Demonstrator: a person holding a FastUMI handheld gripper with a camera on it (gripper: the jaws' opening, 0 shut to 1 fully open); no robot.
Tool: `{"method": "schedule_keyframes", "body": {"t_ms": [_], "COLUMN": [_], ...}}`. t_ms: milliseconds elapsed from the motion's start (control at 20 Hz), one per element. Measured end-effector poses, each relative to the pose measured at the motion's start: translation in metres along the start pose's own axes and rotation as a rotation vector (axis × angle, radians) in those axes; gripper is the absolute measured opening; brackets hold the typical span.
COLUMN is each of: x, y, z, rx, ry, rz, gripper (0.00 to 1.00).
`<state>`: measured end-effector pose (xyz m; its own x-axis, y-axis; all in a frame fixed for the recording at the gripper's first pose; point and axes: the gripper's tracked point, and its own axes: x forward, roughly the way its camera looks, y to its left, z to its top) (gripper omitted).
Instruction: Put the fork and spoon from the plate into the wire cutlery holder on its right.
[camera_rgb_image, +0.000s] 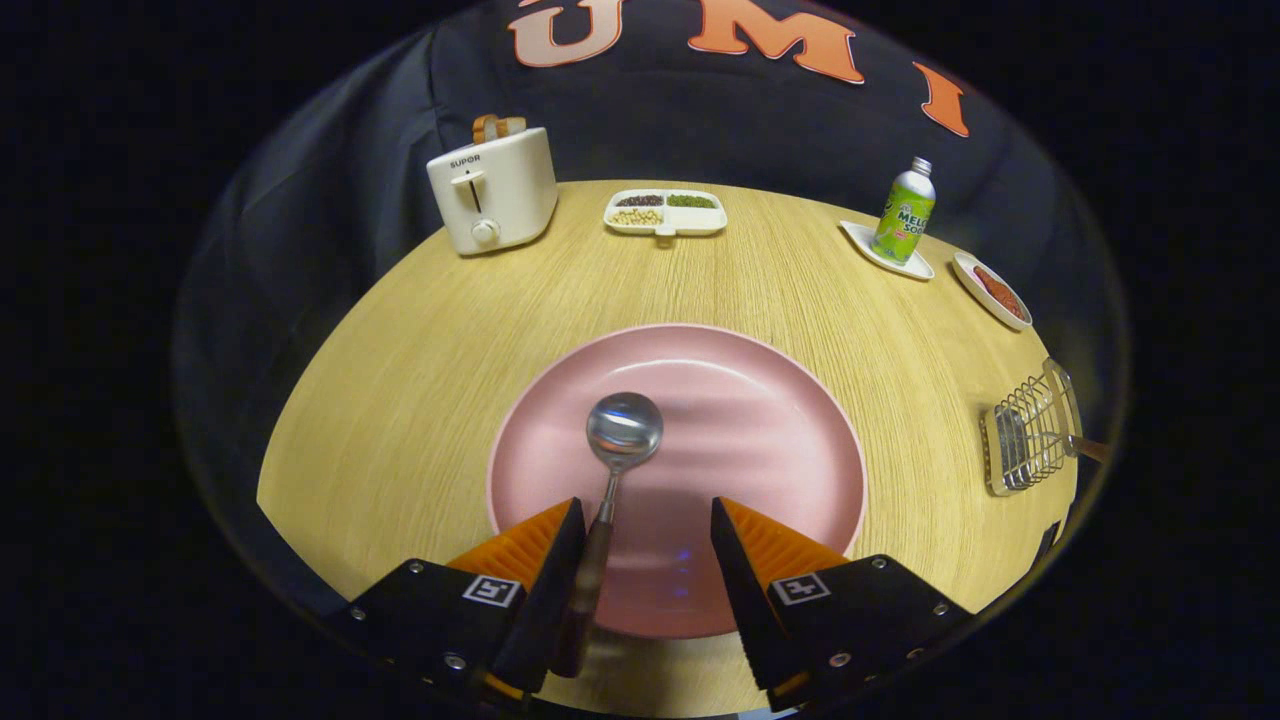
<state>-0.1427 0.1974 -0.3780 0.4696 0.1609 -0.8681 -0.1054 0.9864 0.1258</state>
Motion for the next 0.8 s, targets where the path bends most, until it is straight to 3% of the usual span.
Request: {"method": "schedule_keyframes", "body": {"t_ms": [200,350,450,650,800], "x": [0.002,0.002,0.004,0.006,0.001], "y": [-0.003,0.008,0.011,0.010,0.005], "z": [-0.006,-0.008,-0.005,-0.004,0.005], "rx": [0.004,-0.017,-0.039,-0.063,-0.003], "ry": [0.026,0.032,0.022,0.035,0.026], "rz": [0.013,0.057,0.065,0.096,0.133], "gripper": [0.51,0.24,0.13,0.07,0.06]}}
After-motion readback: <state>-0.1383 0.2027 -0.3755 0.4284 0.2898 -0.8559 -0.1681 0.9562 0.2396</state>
